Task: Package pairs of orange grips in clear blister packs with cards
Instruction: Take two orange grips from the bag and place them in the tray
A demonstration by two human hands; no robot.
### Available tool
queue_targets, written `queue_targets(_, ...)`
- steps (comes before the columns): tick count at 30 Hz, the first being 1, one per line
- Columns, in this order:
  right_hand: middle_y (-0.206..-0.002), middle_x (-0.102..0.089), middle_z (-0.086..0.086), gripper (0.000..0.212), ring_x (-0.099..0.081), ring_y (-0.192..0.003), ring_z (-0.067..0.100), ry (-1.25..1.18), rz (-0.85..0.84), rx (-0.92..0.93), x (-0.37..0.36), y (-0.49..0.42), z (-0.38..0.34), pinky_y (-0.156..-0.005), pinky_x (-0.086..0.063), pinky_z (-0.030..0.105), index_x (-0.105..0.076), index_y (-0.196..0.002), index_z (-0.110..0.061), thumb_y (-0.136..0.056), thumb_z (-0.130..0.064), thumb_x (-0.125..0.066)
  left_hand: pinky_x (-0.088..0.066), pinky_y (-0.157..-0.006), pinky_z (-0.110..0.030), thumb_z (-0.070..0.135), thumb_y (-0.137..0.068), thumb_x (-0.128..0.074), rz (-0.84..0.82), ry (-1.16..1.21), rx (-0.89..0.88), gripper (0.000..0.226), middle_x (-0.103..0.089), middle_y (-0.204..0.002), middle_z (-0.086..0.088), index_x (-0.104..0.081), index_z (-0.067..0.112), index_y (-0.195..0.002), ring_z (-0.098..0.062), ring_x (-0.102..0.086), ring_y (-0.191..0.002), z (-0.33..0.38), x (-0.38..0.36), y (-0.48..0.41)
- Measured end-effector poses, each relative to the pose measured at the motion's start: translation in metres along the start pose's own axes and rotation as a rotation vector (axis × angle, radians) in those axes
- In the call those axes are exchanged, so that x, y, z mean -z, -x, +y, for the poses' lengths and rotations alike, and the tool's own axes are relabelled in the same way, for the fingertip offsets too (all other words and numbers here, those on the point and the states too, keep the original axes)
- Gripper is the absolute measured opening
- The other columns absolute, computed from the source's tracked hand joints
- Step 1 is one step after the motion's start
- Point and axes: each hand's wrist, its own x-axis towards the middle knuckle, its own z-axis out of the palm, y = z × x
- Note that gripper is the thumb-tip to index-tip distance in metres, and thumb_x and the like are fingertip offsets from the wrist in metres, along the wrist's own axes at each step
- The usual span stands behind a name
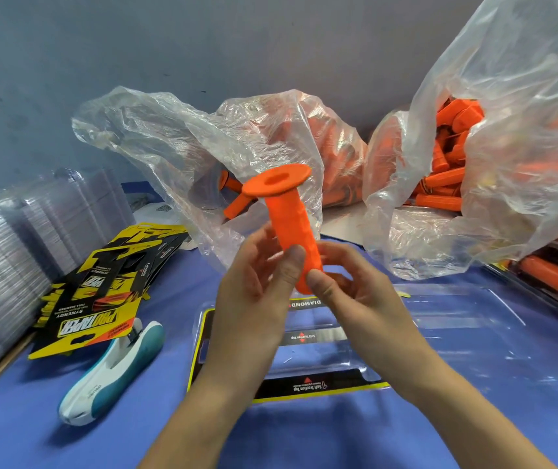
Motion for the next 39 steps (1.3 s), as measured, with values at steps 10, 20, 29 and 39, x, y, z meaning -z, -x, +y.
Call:
queue_targets(10, -0.100, -0.070, -0.017, 0.036, -0.066, -0.091, 0.003, 0.236, 0.205, 0.019, 0.030, -0.008, -0.001, -0.078, -0.047, 0.018, -0.064, -0.111, -0.036, -0.080, -0.054, -0.058, -0.045, -0.062, -0.008, 0.051, -0.082, -0.058, -0.038, -0.126, 0.172, 0.020, -0.070, -0.076, 0.017, -0.073, 0.043, -0.093, 0.004, -0.059, -0.068, -0.001, 0.020, -0.004)
queue_targets(20, -0.091, -0.060, -0.016, 0.016, -0.060, -0.081, 0.005, 0.743, 0.280, 0.398, 0.039, -0.004, -0.004, -0.072, -0.048, 0.024, -0.069, -0.106, -0.026, -0.094, -0.031, -0.060, -0.051, -0.066, -0.015, 0.060, -0.080, -0.059, -0.294, -0.275, 0.271, 0.032, -0.072, -0.089, 0.012, -0.071, 0.040, -0.102, -0.002, -0.064, -0.079, -0.006, 0.026, 0.004)
queue_targets(29, -0.083, -0.063, -0.003, 0.010, -0.055, -0.078, 0.019, 1.061, 0.378, 0.550, 0.041, 0.001, 0.001, -0.069, -0.043, 0.030, -0.068, -0.096, -0.011, -0.091, -0.018, -0.065, -0.054, -0.071, -0.025, 0.067, -0.077, -0.052, -0.287, -0.438, 0.186, 0.041, -0.070, -0.091, 0.017, -0.069, 0.040, -0.103, -0.007, -0.064, -0.082, -0.009, 0.026, 0.005)
queue_targets(39, -0.092, -0.062, -0.012, 0.028, -0.059, -0.083, 0.013, 1.059, 0.165, 0.429, 0.055, 0.002, -0.002, -0.071, -0.045, 0.030, -0.066, -0.104, -0.019, -0.097, -0.042, -0.051, -0.042, -0.062, -0.008, 0.042, -0.090, -0.062, -0.269, -0.605, 0.061, 0.017, -0.067, -0.086, 0.017, -0.068, 0.035, -0.105, 0.000, -0.056, -0.067, -0.005, 0.033, 0.008)
